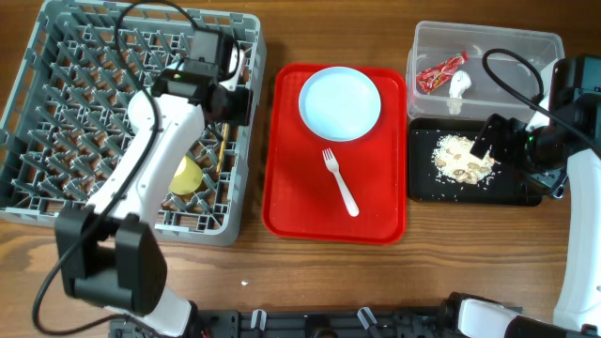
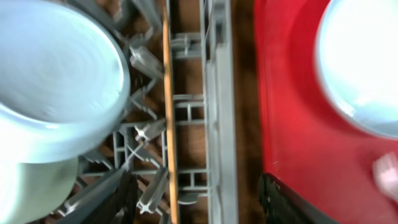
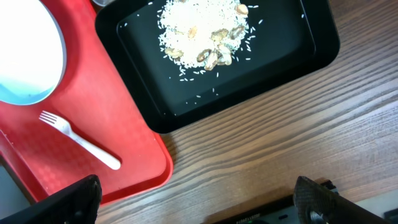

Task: Sort waste into correct bins and load items into the dishwasher rack
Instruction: 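Place the wooden chopstick upright into the dish rack, then grasp the white plastic fork on the red tray with the left gripper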

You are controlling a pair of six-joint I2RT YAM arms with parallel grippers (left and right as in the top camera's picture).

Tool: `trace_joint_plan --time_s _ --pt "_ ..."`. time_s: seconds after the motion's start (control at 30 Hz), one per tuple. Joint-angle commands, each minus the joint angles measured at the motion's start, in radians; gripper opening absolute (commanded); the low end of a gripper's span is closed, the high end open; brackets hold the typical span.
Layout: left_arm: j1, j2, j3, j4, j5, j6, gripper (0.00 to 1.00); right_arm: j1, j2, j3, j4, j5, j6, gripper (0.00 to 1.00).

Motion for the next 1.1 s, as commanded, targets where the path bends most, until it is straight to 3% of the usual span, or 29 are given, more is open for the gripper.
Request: trace_joint_plan --time_s 0.0,0.17,0.4,0.77,0.87,0.93,1.07 --pt "-0.06 -0.116 0.048 -0.009 0.236 -0.162 0.59 -0.003 -0.013 0.019 -0.003 0.014 0.008 1.0" --pt "-0.288 -0.034 0.026 -0.048 0.245 -0.405 0.59 -0.003 -0.013 0.019 -0.003 0.014 0.008 1.0" --pt "-0.51 0.211 0.023 -0.003 0.04 -0.653 0.63 -0.003 -0.013 0.019 -0.003 0.014 0.008 1.0" --pt "-0.59 0.403 0.023 0.042 -0.032 -0.737 0.59 -0.003 -0.013 0.019 -0.003 0.014 0.008 1.0" --pt "-0.593 0.41 0.023 0.042 -0.031 -0.74 0.33 -0.003 -0.013 0.019 -0.004 0.014 0.008 1.0" --pt "-0.593 0.41 0.023 0.038 -0.031 -0.74 0.21 -0.003 -0.013 0.019 -0.004 0.014 0.008 1.0" --pt "-0.593 0.41 0.023 0.023 -0.031 -0.74 0.18 -0.003 -0.013 0.019 -0.004 0.014 0.008 1.0"
